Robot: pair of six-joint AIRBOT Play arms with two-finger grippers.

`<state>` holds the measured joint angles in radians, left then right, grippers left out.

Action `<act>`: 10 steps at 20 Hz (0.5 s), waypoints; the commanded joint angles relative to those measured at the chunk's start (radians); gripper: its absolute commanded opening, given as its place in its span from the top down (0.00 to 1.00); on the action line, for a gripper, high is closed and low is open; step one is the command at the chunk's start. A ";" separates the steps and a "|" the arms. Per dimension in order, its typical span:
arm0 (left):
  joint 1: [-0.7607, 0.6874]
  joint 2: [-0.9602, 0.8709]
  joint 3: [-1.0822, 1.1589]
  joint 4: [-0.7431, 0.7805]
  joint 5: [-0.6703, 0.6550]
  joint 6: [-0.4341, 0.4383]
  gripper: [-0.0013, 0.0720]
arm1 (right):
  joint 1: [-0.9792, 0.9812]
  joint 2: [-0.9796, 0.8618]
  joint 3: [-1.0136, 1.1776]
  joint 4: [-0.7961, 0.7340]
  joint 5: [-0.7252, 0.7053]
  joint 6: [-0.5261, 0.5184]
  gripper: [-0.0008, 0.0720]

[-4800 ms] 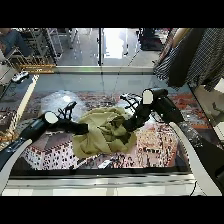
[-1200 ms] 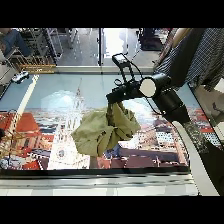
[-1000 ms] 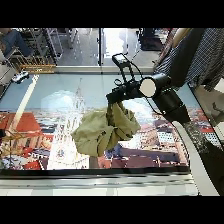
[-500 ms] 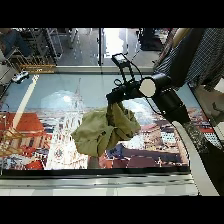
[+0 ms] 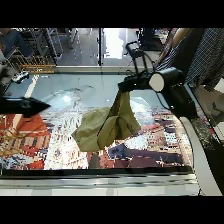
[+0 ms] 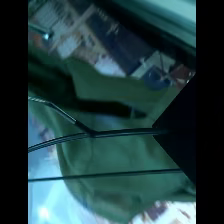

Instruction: Fold the clothes and pants, and hang the long-sleeved shirts on hangers.

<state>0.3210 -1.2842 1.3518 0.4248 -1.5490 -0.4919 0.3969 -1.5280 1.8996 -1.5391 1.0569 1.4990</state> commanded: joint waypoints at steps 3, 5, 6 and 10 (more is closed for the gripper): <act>-0.322 -0.116 0.002 -0.104 -0.058 0.152 0.97 | -0.066 0.001 0.018 -0.020 0.000 -0.014 0.96; -0.362 -0.159 0.002 -0.104 0.040 0.140 0.97 | -0.066 0.001 0.018 -0.016 0.004 -0.028 0.96; -0.370 -0.177 0.002 -0.105 0.107 0.124 0.97 | -0.066 0.001 0.018 -0.010 0.009 -0.028 0.96; -0.360 -0.190 0.003 -0.115 0.197 0.121 0.97 | -0.066 0.001 0.018 -0.011 0.031 -0.043 0.96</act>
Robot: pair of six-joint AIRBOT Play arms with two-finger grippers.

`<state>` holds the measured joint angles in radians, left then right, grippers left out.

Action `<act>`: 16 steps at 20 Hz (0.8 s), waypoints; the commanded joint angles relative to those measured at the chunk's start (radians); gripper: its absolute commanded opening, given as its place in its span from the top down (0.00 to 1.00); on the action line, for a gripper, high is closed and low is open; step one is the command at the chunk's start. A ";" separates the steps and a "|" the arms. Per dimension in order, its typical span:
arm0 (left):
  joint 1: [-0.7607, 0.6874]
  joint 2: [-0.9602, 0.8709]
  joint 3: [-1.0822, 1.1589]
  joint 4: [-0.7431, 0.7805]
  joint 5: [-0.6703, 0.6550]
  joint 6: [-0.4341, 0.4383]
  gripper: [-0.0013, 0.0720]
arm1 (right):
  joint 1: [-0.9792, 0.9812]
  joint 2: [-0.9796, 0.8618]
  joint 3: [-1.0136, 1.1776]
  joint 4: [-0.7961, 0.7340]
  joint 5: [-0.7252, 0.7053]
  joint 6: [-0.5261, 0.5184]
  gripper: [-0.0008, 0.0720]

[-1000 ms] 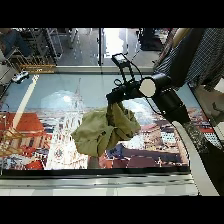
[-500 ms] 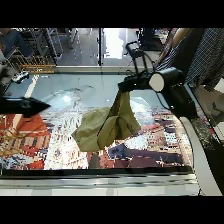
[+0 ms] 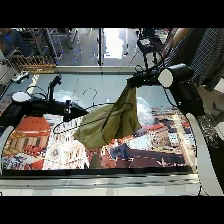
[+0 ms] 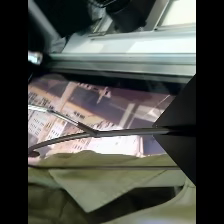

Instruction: Fold the clothes and pants, and hang the long-sleeved shirts on hangers.

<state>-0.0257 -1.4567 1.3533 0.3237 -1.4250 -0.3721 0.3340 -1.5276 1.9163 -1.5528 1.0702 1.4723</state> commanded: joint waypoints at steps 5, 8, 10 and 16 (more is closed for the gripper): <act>0.026 0.045 0.002 -0.022 -0.158 0.006 0.97 | -0.003 0.000 0.001 -0.003 0.018 -0.019 0.96; 0.092 0.093 0.002 -0.022 -0.176 0.021 0.97 | -0.003 0.000 0.001 -0.003 0.018 -0.018 0.96; 0.143 0.097 0.002 -0.030 -0.153 0.021 0.97 | -0.003 0.000 0.001 -0.001 0.018 -0.018 0.96; 0.146 0.021 0.002 -0.049 -0.106 0.021 0.97 | -0.003 0.000 0.001 0.005 0.017 -0.017 0.96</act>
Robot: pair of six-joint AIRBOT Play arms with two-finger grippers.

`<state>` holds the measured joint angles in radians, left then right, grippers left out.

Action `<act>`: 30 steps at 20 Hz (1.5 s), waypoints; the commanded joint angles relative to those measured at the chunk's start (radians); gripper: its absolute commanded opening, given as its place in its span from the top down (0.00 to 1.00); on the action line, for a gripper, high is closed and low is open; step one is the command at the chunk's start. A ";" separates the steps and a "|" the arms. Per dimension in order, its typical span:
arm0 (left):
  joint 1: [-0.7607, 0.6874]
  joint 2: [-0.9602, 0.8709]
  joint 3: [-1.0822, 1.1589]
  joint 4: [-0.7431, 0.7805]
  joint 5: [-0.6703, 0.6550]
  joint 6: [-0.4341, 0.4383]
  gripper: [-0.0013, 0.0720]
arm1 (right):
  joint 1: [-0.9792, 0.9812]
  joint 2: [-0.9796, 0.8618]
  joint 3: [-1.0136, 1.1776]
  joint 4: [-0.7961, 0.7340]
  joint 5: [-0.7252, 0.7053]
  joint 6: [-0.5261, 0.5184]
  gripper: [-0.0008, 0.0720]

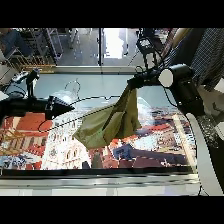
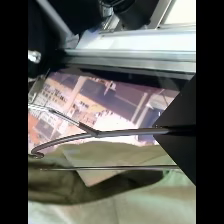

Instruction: Fold the clothes and pants, and hang the long-sleeved shirts on hangers.

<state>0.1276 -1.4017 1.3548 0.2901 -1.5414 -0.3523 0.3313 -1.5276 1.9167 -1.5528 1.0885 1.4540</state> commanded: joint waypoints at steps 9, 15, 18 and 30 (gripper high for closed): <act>-0.139 -0.110 0.000 -0.071 0.327 0.001 0.97 | 0.000 0.000 0.001 0.005 0.002 0.001 0.96; -0.144 -0.111 0.000 -0.105 0.315 0.001 0.97 | 0.021 0.002 0.001 0.050 0.002 -0.016 0.96; -0.163 -0.111 0.000 -0.111 0.296 0.001 0.97 | 0.093 0.033 0.001 0.069 0.046 -0.036 0.96; -0.198 -0.114 0.000 -0.556 0.264 0.241 0.97 | 0.344 0.244 0.001 0.116 0.568 -0.158 0.96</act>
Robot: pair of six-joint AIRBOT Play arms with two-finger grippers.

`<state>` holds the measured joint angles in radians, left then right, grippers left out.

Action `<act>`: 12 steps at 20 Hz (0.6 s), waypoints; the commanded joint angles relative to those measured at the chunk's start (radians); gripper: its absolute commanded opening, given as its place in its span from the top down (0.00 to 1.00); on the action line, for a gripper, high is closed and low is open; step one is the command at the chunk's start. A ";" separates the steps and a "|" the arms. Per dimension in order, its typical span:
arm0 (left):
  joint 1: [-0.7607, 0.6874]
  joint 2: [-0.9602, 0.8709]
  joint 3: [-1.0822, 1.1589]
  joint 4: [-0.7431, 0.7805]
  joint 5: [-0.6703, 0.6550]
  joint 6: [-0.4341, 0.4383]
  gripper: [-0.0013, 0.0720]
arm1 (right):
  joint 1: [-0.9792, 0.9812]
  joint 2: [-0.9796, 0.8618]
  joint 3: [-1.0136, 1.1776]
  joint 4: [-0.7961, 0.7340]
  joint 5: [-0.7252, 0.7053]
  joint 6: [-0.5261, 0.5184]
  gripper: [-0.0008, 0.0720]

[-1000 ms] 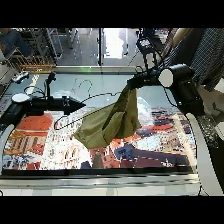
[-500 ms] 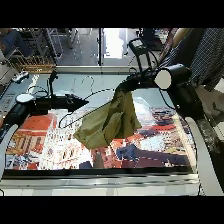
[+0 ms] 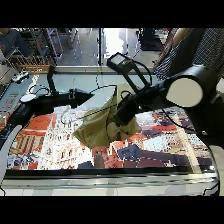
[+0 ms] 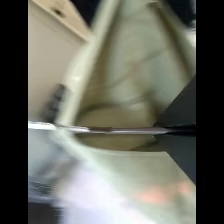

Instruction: Fold the clothes and pants, and hang the long-sleeved shirts on hangers.

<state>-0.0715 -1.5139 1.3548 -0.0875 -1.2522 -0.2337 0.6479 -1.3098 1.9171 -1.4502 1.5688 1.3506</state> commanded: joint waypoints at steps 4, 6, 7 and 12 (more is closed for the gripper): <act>0.001 -0.008 0.000 -0.228 -0.155 0.198 0.97 | 0.025 0.055 0.001 -0.110 0.004 -0.261 0.50; 0.001 -0.019 0.000 -0.228 -0.201 0.198 0.97 | 0.005 0.077 0.000 -0.236 -0.106 -0.369 0.21; 0.001 -0.025 0.000 -0.228 -0.213 0.198 0.97 | -0.013 0.086 0.000 -0.294 -0.155 -0.433 0.20; 0.001 -0.029 0.000 -0.228 -0.235 0.197 0.97 | -0.150 0.029 -0.003 -0.404 -0.367 -0.668 0.09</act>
<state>-0.0715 -1.5402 1.3548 -0.3080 -1.4559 -0.0441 0.5602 -1.2503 1.9152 -1.7782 1.3319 0.8341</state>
